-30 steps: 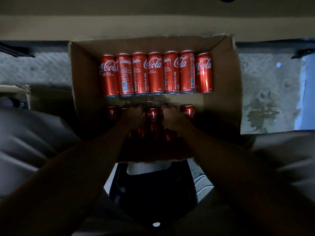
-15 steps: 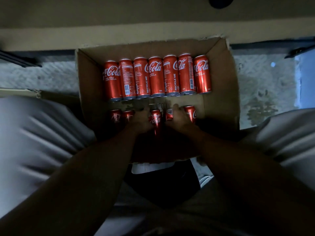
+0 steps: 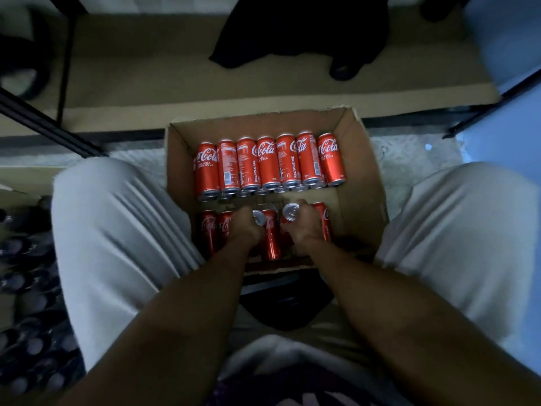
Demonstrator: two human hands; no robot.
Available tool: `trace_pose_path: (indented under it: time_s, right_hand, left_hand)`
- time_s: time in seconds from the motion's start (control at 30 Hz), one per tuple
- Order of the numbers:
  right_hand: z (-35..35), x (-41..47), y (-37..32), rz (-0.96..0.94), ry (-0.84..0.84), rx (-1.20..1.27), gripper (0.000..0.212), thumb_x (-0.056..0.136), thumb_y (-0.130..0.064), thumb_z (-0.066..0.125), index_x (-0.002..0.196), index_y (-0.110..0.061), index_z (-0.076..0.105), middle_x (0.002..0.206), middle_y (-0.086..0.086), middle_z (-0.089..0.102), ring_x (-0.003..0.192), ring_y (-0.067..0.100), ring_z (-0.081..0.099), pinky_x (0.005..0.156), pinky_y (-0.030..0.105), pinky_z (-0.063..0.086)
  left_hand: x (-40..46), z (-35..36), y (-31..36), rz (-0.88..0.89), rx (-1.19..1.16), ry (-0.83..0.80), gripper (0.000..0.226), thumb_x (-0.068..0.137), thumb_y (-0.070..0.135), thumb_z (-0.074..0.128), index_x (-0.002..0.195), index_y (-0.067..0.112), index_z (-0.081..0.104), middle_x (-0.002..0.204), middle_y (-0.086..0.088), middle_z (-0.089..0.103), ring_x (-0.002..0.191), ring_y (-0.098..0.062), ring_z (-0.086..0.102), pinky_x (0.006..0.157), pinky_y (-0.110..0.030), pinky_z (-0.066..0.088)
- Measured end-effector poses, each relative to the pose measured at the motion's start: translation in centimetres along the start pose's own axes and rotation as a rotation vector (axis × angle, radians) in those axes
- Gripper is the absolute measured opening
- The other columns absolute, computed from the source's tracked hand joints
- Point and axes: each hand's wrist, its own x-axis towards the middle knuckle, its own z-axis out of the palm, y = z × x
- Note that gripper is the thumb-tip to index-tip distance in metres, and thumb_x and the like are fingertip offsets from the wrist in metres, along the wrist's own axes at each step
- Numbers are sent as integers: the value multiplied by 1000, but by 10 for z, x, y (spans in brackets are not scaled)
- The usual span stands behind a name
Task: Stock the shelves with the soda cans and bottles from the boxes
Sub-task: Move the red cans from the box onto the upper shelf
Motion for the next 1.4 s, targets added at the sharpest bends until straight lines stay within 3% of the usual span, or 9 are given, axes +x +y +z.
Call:
trace_pose_path:
  time_s: [0.13,0.23,0.33,0.5,0.63,0.77,0.93,1.17,1.4]
  right_hand:
    - [-16,-15,-21,-63,128,252,42,67,-5,83,106,-14,67,99,-1,71,89,17,65,78,20,47]
    - [-28,-24,-35,-63,184,372,58,65,-4,84,117,-19,64,107,2,71,97,20,67,89,31,55]
    - [-45,-31,-48,-97,258,487,73,63,-6,86,129,-19,58,113,3,70,103,18,67,95,35,54]
    - [-86,-50,-75,-174,350,598,63,66,-5,87,124,-13,64,101,-4,68,93,10,63,75,3,44]
    - [-116,-71,-102,-252,347,848,81,65,-2,88,137,-14,53,107,-15,65,96,-3,63,90,16,51]
    - [-149,-83,-121,-362,300,917,65,64,-11,90,124,-19,64,102,-9,72,95,1,69,78,18,55]
    - [-185,-81,-141,-495,221,904,64,67,-14,89,126,-18,64,111,-4,73,103,9,69,84,25,57]
    - [-217,-40,-183,-569,141,944,55,64,-14,84,116,-18,64,109,-2,73,104,16,69,83,27,56]
    - [-274,-26,-242,-579,126,917,61,65,-14,84,122,-13,62,111,0,72,105,15,69,83,24,54]
  left_hand:
    - [-7,-24,22,-21,-128,109,43,72,11,81,111,5,65,115,-14,68,107,-30,63,84,-28,48]
    - [-9,-44,36,-11,-252,122,61,60,10,90,116,7,64,114,-10,69,101,-27,65,84,-27,51]
    - [-18,-68,48,30,-354,161,61,54,11,93,109,14,69,105,-2,72,89,-19,66,79,-27,54]
    - [-53,-108,68,248,-532,243,60,54,4,91,109,16,68,95,4,70,87,-14,65,80,-25,53]
    - [-77,-129,78,333,-810,254,68,56,6,92,116,15,62,100,11,68,90,0,64,82,-16,52]
    - [-92,-150,88,438,-984,146,67,63,11,89,124,14,62,110,4,71,102,-7,68,86,-23,55]
    - [-88,-179,106,551,-984,50,65,69,9,85,128,17,61,113,2,72,107,-10,67,85,-24,55]
    - [-44,-223,155,615,-913,-54,75,65,15,84,134,10,54,122,-4,68,115,-16,64,99,-40,51]
    - [-43,-278,210,603,-970,3,66,66,9,81,128,6,58,114,-4,72,109,-19,67,88,-31,55]
